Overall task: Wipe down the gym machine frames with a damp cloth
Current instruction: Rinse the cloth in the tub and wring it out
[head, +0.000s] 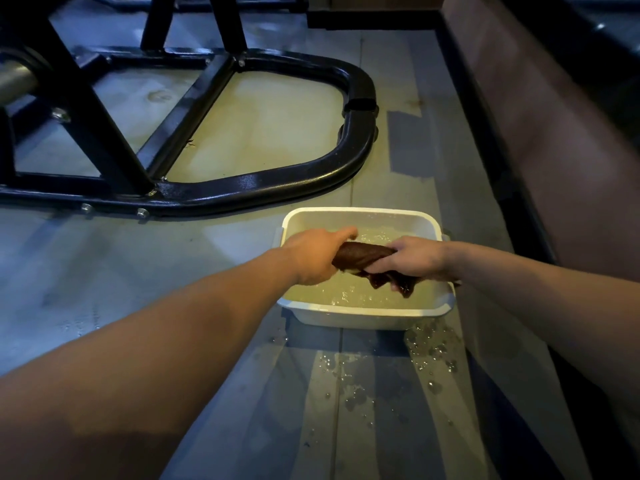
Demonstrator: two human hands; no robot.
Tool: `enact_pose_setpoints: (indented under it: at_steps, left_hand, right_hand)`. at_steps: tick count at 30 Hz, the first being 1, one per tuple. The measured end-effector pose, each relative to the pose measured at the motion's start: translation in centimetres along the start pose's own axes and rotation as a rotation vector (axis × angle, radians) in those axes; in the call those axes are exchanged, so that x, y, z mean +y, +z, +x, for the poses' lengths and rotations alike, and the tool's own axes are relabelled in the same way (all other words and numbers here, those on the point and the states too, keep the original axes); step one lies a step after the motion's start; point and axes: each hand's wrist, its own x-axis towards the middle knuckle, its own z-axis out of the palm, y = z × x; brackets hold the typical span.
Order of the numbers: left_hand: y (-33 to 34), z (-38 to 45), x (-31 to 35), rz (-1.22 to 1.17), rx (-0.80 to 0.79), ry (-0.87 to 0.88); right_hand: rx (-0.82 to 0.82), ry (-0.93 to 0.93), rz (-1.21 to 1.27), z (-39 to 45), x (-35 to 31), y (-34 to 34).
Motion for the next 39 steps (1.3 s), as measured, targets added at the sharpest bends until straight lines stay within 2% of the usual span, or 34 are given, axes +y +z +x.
enact_pose_setpoints:
  at_steps: [2, 3, 5, 7, 9, 11, 13, 16, 19, 21, 24, 27, 29, 32, 34, 36, 38, 39]
  left_hand:
    - [-0.6, -0.2, -0.2, 0.187, 0.197, 0.168]
    - [-1.1, -0.1, -0.1, 0.202, 0.241, 0.204]
    - [-1.9, -0.1, 0.4, 0.112, 0.227, 0.150]
    - [-2.3, -0.2, 1.4, -0.056, 0.140, 0.001]
    - [-2.6, -0.1, 2.1, -0.400, 0.029, -0.192]
    - [-3.0, -0.4, 2.5, -0.810, -0.112, -0.399]
    - [-4.0, -0.6, 2.9, -1.077, -0.232, -0.534]
    - [-5.3, -1.2, 3.5, -1.417, -0.342, -0.588]
    - [-6.0, -1.6, 3.6, -1.508, -0.487, -0.519]
    - [-6.4, -1.8, 3.8, -1.487, -0.564, -0.458]
    - [-6.3, -1.6, 4.4, -1.253, -0.518, -0.391]
    - [-5.2, -0.7, 5.1, -0.705, -0.350, -0.305]
    - [-4.1, -0.4, 5.4, -0.284, -0.145, -0.171]
    - [-3.3, -0.9, 5.4, 0.080, 0.053, 0.023]
    - [-3.0, -1.3, 4.9, 0.189, 0.105, 0.153]
    - [-3.2, -1.5, 4.6, 0.203, 0.137, 0.207]
    - [-3.7, -1.5, 4.7, 0.056, 0.161, 0.115]
    - [-4.0, -1.3, 4.9, -0.116, 0.154, 0.004]
  right_hand:
    - [-0.050, 0.046, 0.132, -0.5, -0.4, -0.1]
    - [-0.057, 0.063, 0.175, -0.7, -0.6, -0.1]
    - [-0.006, 0.070, 0.222, -0.9, -0.8, -0.1]
    - [0.128, 0.034, 0.247, -0.9, -0.9, 0.2]
    - [0.296, -0.033, 0.165, -0.9, -1.1, 1.0]
    - [0.486, -0.157, -0.097, -0.8, -1.0, 2.0]
    - [0.557, -0.312, -0.332, -0.9, -0.4, 2.7]
    - [0.526, -0.403, -0.639, -2.2, 0.6, 3.0]
    - [0.660, -0.460, -0.734, -2.9, 0.3, 2.6]
    - [0.718, -0.538, -0.683, -2.6, -0.1, 2.1]
    - [0.593, -0.538, -0.696, -2.8, -0.7, 0.6]
    - [0.494, -0.422, -0.754, -2.8, -0.9, 0.1]
    - [0.416, -0.340, -0.677, -2.3, -0.8, 0.5]
    - [0.256, -0.188, -0.496, -1.7, -0.8, 0.8]
    - [0.164, -0.117, -0.439, -1.8, -1.1, 0.7]
    - [0.192, -0.135, -0.462, -1.8, -1.1, 0.8]
    - [0.342, -0.175, -0.525, -1.8, -1.0, 1.1]
    - [0.447, -0.188, -0.591, -2.0, -0.9, 1.2]
